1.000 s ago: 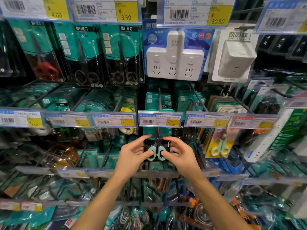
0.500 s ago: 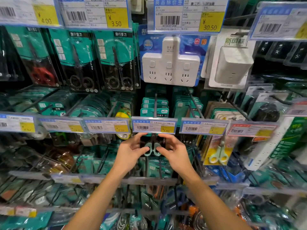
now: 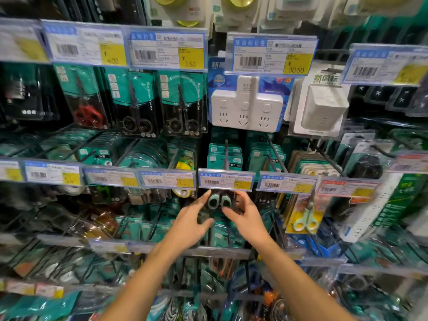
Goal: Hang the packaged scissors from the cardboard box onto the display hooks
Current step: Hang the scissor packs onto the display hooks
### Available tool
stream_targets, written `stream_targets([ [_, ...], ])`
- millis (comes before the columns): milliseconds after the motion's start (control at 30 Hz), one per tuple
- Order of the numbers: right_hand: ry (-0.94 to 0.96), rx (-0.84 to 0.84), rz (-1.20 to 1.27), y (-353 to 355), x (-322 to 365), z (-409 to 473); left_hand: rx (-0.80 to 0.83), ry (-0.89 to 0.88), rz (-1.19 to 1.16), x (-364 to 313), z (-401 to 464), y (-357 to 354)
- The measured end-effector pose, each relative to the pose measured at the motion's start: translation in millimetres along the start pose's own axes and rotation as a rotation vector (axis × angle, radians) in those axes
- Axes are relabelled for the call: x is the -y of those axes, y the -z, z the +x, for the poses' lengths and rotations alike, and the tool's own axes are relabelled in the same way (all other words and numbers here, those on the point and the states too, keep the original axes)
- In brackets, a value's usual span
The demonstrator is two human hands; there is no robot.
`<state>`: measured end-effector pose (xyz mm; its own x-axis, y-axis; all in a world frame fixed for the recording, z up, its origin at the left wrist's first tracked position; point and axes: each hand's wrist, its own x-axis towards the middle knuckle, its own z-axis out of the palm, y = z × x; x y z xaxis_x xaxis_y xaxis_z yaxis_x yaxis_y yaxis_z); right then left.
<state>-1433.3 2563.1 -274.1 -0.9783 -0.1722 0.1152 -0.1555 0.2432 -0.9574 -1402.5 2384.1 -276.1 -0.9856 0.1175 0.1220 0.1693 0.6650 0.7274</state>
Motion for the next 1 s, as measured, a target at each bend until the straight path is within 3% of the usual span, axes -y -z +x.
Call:
stream_targets([
  [200,-0.178,0.045,-0.439,-8.7,1.2,-25.9,0.037,0.012,0.319,-1.0,-42.0,5.6],
  [333,-0.102,-0.025,-0.664,-18.6,-0.1,-67.6,0.010,-0.053,0.538,-4.4,-67.7,-0.2],
  [467,-0.062,-0.022,-0.856,-24.2,-7.0,-122.5,0.046,-0.158,0.534,-2.5,-92.7,-31.6],
  [767,-0.254,-0.122,-0.966,12.8,-40.5,-236.8,0.335,-0.288,0.541,-39.3,-145.4,-121.8],
  [1000,-0.371,-0.332,-0.898,78.2,-50.5,-318.9,0.451,-0.509,0.621,-104.2,-168.7,-181.2],
])
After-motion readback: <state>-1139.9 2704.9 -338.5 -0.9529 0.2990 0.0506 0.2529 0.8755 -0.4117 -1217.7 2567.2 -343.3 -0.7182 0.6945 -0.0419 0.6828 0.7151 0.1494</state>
